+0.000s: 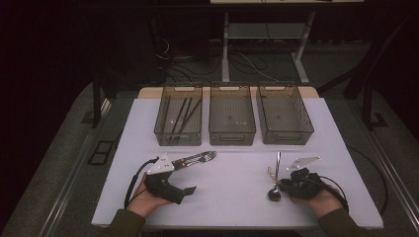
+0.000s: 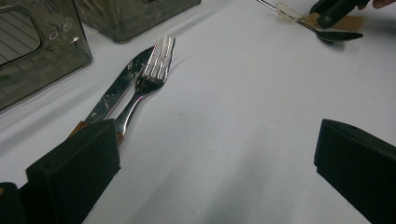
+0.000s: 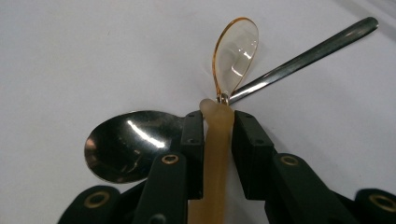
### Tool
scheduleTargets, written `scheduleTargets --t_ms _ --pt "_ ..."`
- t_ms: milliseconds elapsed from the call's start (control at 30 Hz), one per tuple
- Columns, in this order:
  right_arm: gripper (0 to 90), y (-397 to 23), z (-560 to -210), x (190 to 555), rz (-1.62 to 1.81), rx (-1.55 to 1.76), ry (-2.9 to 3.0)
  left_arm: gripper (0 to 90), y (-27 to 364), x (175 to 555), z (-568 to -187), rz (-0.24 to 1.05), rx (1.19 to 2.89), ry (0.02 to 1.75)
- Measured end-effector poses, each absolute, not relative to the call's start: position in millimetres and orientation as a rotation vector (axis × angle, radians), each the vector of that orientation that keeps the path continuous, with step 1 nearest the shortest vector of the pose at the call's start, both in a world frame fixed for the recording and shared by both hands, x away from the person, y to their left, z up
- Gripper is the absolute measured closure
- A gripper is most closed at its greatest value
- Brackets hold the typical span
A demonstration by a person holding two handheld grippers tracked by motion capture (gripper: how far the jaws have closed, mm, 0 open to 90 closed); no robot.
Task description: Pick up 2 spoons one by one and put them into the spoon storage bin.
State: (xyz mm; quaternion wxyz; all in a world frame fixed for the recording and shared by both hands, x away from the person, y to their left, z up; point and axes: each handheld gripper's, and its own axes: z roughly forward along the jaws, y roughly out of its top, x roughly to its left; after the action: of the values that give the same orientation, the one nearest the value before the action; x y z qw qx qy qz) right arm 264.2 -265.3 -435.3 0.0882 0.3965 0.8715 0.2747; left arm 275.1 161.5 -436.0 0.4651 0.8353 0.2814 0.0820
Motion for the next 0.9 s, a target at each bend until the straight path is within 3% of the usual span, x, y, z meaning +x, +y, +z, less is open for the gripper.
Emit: scheduleTargets --t_ms 900 --pt "76.1 -287.1 -407.1 282.2 1.036 1.194 2.46 0.0 164.4 270.8 -436.1 0.178 2.015 0.676"
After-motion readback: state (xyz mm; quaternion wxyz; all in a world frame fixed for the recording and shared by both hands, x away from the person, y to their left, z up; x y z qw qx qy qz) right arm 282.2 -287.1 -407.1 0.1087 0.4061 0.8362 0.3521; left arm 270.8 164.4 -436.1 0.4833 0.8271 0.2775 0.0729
